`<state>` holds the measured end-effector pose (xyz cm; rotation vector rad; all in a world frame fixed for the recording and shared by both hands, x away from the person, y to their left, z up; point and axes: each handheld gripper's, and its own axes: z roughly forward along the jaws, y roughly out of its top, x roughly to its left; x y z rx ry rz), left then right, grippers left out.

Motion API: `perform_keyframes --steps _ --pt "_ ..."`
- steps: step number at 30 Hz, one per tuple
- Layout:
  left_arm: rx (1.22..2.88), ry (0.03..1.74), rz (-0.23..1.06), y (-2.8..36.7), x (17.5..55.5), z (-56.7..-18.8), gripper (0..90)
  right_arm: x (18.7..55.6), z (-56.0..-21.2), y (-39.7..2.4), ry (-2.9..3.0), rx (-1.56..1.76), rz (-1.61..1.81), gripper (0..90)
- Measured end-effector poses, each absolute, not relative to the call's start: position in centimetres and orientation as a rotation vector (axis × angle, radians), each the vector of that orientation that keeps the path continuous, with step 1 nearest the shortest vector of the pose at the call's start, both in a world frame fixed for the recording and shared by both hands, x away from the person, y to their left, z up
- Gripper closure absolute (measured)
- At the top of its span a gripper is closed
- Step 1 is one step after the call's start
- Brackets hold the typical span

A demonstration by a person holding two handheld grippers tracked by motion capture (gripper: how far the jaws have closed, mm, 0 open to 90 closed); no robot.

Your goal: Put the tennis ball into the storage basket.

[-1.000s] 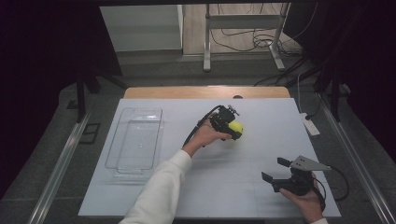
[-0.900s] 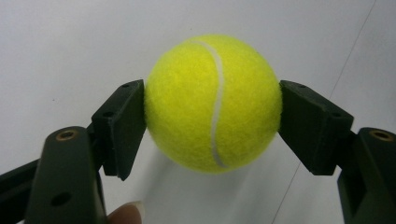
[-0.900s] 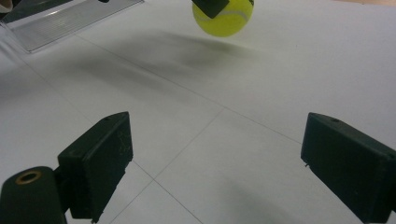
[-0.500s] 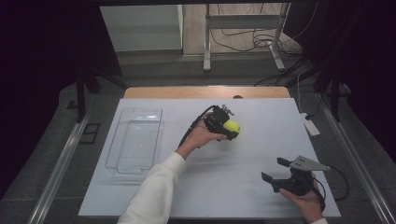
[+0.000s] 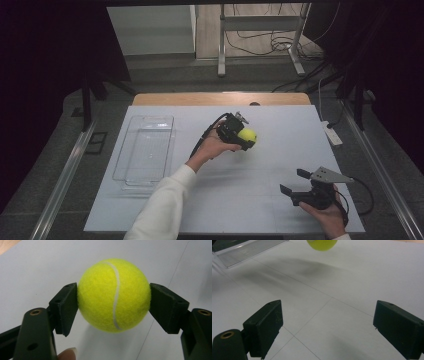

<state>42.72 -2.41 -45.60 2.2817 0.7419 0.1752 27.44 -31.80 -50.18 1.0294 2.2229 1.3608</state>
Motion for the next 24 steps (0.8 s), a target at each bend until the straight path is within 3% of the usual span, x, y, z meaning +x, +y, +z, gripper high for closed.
perform_keyframes --steps 24 --pt "2.189 0.71 0.216 -0.8 40.7 -44.1 27.7 27.4 -50.1 -31.8 2.217 1.031 1.366 9.2"
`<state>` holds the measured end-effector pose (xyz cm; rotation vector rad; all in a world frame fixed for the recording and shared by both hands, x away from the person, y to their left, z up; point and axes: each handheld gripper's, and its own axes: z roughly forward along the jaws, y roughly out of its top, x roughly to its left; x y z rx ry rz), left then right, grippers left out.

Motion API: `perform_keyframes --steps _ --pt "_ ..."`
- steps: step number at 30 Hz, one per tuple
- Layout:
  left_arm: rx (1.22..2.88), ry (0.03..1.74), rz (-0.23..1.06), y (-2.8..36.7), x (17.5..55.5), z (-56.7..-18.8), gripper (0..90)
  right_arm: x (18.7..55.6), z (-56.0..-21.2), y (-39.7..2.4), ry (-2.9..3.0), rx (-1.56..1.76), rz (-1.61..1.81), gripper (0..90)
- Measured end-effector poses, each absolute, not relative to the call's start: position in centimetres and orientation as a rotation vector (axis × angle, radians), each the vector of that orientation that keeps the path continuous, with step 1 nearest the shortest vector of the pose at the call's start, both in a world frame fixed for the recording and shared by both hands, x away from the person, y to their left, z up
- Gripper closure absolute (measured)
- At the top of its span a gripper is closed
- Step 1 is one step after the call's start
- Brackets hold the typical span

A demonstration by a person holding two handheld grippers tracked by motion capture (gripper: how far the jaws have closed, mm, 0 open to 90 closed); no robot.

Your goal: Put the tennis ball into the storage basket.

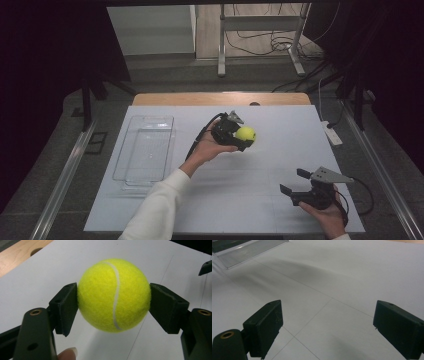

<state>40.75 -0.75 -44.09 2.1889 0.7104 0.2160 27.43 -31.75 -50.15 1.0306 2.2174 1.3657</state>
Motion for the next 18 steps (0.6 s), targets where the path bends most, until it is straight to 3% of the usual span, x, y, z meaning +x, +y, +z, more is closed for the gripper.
perform_keyframes --steps 18 --pt "2.144 0.706 0.237 0.5 39.9 -43.8 27.7 27.4 -50.1 -31.7 2.212 1.031 1.368 9.2"
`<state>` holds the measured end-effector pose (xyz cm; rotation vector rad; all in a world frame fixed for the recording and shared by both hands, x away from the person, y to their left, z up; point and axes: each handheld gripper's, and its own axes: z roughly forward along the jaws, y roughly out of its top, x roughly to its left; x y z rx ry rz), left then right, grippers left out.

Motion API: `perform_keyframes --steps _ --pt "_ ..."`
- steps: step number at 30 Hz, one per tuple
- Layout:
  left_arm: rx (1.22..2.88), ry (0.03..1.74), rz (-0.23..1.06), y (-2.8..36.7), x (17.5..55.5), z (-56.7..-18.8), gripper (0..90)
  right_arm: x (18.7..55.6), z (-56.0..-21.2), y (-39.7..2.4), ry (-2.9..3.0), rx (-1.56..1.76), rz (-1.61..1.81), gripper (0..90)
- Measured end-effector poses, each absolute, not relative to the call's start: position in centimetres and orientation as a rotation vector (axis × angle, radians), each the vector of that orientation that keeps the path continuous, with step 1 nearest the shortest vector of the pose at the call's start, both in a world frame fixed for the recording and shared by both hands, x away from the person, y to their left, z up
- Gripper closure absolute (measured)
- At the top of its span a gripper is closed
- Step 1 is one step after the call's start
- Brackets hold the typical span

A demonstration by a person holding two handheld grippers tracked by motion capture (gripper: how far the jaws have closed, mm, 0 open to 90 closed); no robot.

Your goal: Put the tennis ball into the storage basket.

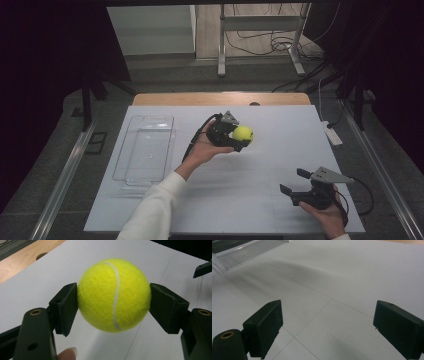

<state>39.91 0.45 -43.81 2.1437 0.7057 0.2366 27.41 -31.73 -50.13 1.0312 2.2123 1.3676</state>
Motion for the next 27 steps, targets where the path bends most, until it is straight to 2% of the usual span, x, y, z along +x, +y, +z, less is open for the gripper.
perform_keyframes --steps 27 --pt "2.077 0.715 0.254 2.2 38.7 -43.5 27.7 27.4 -50.1 -31.7 2.21 1.032 1.362 9.2"
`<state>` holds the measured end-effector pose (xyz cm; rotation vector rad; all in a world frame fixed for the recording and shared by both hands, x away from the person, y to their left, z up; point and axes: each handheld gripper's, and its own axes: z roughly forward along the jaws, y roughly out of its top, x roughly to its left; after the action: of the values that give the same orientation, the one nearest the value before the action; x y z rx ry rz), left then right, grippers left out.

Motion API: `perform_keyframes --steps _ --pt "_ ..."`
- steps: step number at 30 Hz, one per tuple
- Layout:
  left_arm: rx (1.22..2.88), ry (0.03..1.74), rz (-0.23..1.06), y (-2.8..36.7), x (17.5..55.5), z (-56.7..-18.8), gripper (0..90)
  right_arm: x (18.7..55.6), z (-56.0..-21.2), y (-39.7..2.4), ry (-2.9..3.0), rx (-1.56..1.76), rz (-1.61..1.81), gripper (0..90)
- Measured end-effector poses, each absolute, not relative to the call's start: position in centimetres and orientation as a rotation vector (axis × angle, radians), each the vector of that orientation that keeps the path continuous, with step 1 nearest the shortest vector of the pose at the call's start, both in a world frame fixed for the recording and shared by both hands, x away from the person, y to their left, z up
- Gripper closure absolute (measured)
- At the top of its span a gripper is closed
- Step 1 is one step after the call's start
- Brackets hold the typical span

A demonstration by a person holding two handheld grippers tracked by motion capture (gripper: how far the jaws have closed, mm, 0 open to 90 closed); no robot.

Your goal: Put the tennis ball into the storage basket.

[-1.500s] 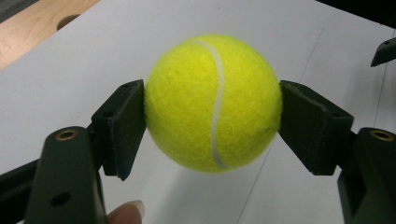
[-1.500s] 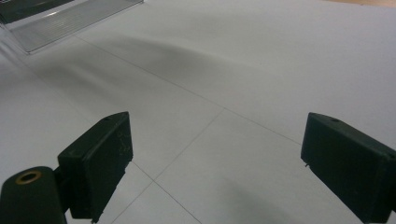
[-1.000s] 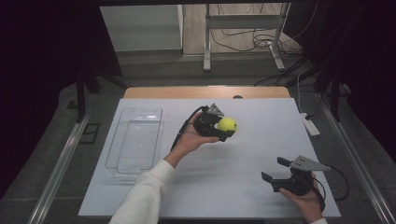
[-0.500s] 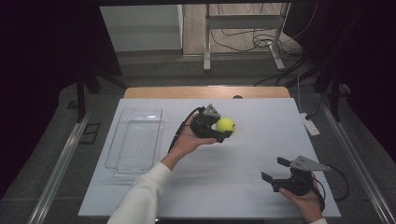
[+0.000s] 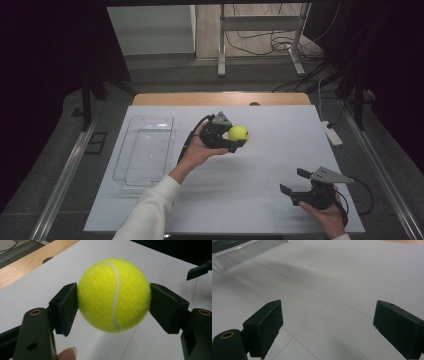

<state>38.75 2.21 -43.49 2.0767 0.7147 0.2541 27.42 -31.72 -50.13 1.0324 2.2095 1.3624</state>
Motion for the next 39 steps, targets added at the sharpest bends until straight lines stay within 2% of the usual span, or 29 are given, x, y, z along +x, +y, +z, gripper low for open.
perform_keyframes --steps 39 --pt "2.01 0.722 0.286 4.6 37.6 -43.1 27.7 27.4 -50.1 -31.7 2.203 1.035 1.362 9.1"
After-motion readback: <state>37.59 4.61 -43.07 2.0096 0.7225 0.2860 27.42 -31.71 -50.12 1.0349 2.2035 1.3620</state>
